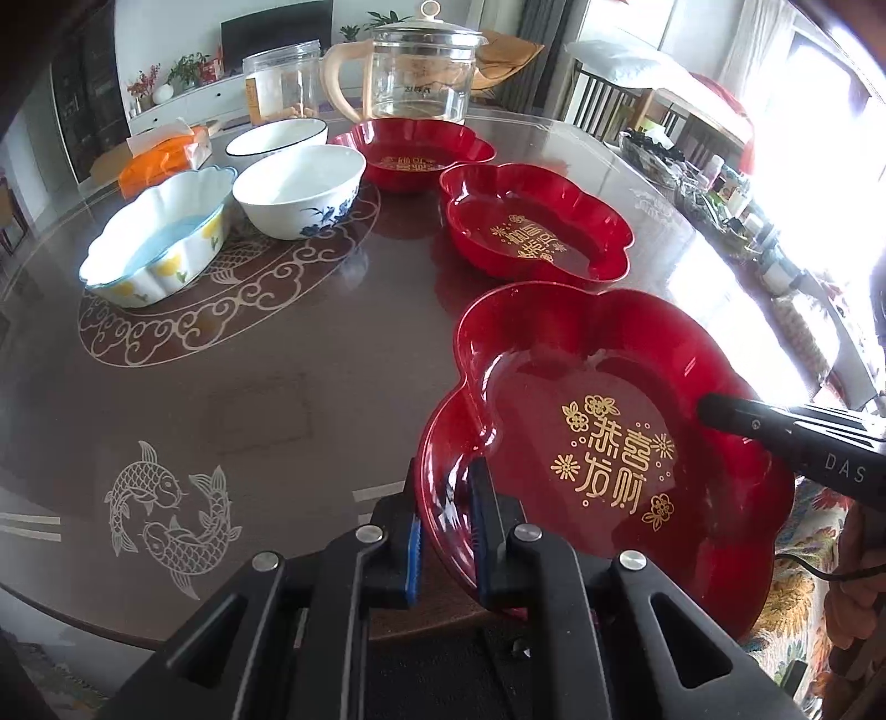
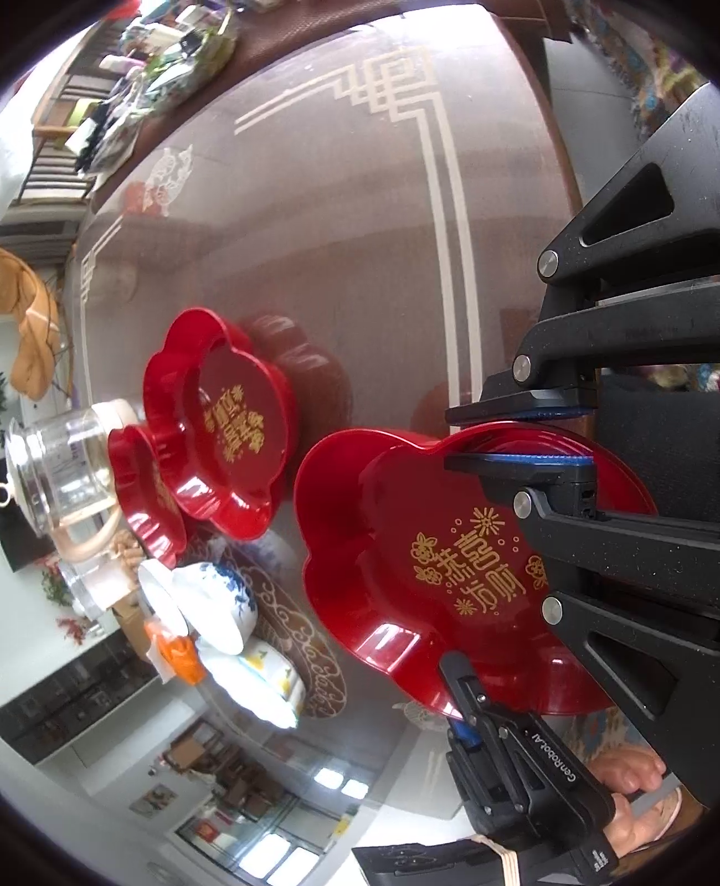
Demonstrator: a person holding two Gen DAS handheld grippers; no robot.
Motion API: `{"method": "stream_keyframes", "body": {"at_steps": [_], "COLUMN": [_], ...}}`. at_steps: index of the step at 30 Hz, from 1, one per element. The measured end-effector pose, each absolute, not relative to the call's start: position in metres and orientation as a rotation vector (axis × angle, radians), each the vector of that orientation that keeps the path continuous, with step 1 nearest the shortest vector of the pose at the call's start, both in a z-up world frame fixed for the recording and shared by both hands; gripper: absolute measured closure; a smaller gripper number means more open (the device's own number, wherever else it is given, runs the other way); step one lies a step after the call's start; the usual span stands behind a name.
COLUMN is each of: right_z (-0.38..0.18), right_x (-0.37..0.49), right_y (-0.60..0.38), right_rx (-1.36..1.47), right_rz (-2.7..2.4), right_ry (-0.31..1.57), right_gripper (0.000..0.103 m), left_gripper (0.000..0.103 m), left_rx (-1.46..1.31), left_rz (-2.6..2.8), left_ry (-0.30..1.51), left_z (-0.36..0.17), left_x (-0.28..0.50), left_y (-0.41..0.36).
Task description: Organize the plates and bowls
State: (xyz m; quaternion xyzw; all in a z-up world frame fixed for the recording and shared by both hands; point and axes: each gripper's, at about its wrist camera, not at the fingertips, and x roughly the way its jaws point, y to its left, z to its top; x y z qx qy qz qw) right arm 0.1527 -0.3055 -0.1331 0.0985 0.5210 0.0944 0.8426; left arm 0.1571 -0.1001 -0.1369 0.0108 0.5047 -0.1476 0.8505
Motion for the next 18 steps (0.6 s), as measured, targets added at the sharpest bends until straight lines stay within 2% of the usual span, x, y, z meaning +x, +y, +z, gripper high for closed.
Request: {"method": "stream_keyframes", "body": {"at_steps": [16,18], "right_z": [-0.176,-0.18], "right_x": [0.187,0.187], "right_y": [-0.275,-0.275], "right_rx": [0.18,0.183], "right_rz": [0.238,0.238], "right_ry": [1.111,1.108], "right_gripper": [0.088,0.084], "left_gripper": [0.09,0.087], "left_rx": [0.015,0.012], "left_rz": [-0.221,-0.211], "left_ry": [1.06,1.054], "left_z": [-0.172,-0.175], "left_x": [0.176,0.174], "left_y": [-0.073,-0.073]}}
